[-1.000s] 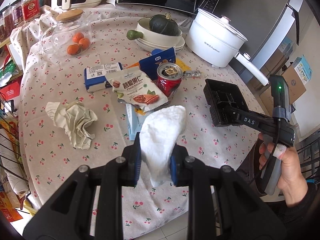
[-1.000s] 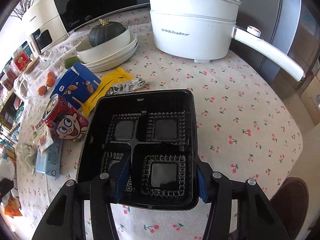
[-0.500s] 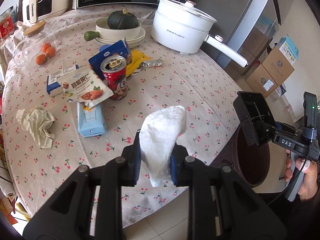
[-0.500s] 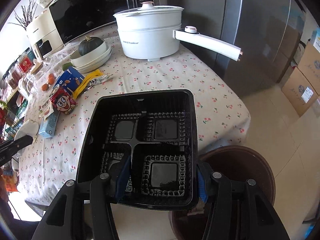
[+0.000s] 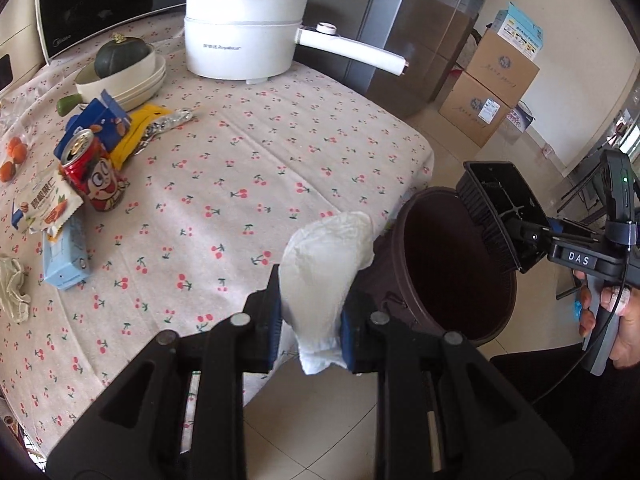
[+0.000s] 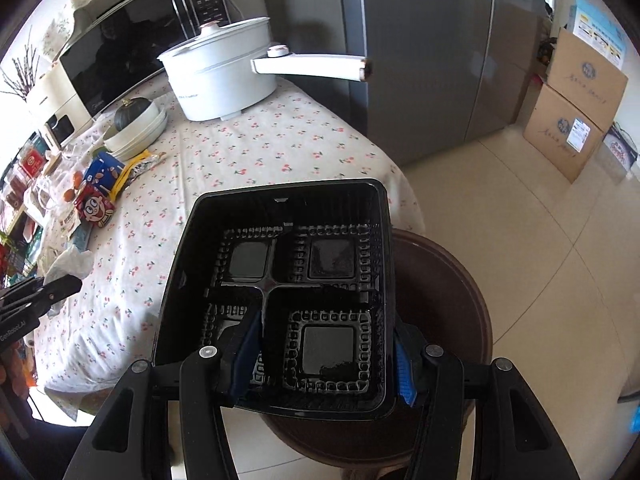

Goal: Collect trash
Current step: 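Carry the tissue and black tray over the bin and release both, then move the left tool to the crumpled cloth and grasp it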

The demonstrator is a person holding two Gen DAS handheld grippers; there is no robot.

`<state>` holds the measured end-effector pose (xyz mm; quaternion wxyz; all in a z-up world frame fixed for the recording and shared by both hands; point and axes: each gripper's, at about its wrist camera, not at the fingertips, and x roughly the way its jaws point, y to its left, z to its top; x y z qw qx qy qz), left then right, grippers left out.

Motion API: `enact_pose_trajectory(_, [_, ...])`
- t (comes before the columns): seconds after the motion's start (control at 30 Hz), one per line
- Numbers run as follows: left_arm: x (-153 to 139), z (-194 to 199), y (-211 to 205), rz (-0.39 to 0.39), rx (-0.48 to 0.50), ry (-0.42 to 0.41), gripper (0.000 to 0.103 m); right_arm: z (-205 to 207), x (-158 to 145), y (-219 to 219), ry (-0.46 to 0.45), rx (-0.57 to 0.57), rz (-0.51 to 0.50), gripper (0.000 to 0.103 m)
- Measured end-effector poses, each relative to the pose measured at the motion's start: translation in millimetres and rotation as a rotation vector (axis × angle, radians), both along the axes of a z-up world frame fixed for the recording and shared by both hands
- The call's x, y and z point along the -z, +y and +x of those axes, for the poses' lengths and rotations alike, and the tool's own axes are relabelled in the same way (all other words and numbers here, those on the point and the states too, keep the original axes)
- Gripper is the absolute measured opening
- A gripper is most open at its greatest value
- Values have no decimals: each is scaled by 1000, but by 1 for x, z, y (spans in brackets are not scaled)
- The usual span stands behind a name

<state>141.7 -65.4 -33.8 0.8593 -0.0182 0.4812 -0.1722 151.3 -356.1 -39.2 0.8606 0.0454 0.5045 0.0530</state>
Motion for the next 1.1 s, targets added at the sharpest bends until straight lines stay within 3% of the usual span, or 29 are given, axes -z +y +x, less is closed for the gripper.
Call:
enact_pose_trajectory(0.37, [23, 1, -100, 13, 203, -1, 25, -30, 30, -77, 70, 106, -14, 57])
enact_pose_trajectory(0.67, [51, 10, -156, 33, 303, -9, 26, -39, 45, -103, 104, 131, -35, 57])
enact_pose_trajectory(0.7, [54, 11, -159, 31, 311, -13, 31, -41, 47, -106, 109, 133, -38, 57])
enact_pose_trajectory(0.8, [60, 13, -166, 48, 310, -27, 75, -44, 51, -114, 124, 143, -43, 57])
enact_pose_trajectory(0.83, [59, 13, -166, 54, 296, -42, 83, -44, 52, -117, 129, 147, -43, 57])
enact_pose_trajectory(0.93, [57, 15, -164, 71, 274, -42, 92, -43, 54, -120, 136, 154, -39, 57])
enact_pose_trajectory(1.1, [50, 18, -147, 76, 235, -46, 98, -40, 53, -113, 135, 138, -37, 57])
